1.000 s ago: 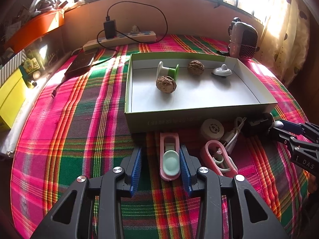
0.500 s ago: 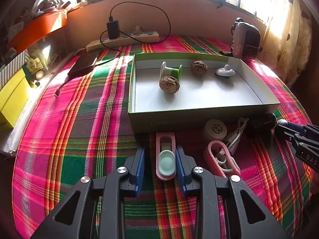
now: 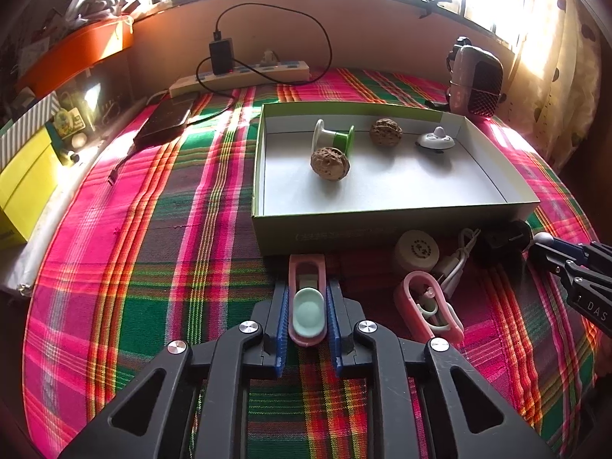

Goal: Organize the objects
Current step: 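Carry the white knob and pink clip over the box with both grippers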

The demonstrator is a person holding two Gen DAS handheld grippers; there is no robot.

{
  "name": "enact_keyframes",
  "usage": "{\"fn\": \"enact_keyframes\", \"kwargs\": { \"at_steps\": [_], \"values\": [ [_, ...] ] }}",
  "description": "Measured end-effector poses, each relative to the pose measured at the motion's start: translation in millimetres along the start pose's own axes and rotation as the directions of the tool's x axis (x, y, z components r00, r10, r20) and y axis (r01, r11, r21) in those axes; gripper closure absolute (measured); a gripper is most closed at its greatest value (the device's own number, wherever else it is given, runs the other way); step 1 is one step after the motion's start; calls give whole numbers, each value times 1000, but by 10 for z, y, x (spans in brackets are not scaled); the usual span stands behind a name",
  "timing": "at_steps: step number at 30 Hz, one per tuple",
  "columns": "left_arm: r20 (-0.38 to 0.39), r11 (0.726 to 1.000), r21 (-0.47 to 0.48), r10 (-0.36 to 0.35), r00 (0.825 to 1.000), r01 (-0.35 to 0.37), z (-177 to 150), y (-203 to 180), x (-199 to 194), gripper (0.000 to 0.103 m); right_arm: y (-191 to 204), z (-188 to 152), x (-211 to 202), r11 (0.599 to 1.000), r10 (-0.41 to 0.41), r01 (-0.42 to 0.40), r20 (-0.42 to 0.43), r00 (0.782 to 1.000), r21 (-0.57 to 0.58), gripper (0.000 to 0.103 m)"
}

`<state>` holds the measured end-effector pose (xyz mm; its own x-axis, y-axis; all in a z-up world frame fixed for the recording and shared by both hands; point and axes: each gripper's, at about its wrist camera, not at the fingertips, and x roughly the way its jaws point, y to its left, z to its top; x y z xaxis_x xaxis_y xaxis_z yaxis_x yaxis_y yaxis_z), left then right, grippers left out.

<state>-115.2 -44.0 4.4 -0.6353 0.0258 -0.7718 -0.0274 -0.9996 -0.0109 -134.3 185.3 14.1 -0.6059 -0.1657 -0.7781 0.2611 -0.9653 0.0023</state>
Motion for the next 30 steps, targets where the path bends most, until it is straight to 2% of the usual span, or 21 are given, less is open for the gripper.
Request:
{"fn": "enact_keyframes", "kwargs": {
  "at_steps": [18,30],
  "values": [
    [-13,1000,-12,-8,1000,8,-12,27,-31,88,-13,-9,-31,1000,6,-7,13,1000,14,77],
    [23,1000,-13,-21,1000,21,61,36,-229,88,-3,35,-204,1000,0,-1,54,999,26,77]
  ]
}}
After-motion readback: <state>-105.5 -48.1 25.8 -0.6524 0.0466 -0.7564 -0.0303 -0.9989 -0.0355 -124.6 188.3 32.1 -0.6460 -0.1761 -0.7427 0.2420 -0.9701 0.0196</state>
